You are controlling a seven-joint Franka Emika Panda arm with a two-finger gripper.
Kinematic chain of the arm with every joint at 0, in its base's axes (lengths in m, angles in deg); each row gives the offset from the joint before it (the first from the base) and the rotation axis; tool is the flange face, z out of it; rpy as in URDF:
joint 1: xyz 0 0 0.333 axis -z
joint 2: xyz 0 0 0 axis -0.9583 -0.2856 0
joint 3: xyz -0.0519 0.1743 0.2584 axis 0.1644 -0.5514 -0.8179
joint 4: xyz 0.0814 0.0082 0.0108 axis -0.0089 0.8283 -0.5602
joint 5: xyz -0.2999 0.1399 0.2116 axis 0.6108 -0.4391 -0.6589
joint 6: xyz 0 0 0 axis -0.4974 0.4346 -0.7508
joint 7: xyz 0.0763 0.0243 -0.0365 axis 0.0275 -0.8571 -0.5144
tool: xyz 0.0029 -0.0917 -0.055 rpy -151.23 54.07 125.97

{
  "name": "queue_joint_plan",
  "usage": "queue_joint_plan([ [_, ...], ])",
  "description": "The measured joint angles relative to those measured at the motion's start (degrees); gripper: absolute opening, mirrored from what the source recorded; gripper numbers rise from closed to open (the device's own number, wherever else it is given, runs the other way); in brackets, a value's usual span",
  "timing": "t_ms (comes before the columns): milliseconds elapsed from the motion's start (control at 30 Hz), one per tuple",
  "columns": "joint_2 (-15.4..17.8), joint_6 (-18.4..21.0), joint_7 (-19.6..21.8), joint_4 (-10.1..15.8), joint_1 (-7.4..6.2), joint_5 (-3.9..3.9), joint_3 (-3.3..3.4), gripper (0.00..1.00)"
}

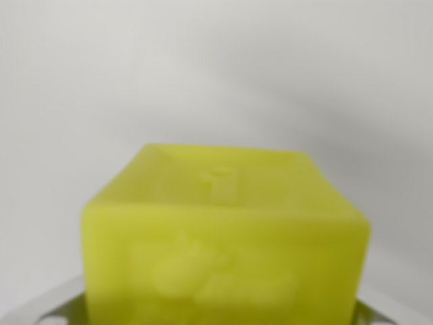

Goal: Pick yellow cube

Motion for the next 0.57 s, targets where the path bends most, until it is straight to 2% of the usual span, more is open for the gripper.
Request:
queue_joint_plan([
  [267,1.8,2.9,0.0,-1.2,0.00,0.02,0.00,0.00],
  [567,1.9,3.2,0.0,-1.3,0.00,0.02,0.00,0.00],
])
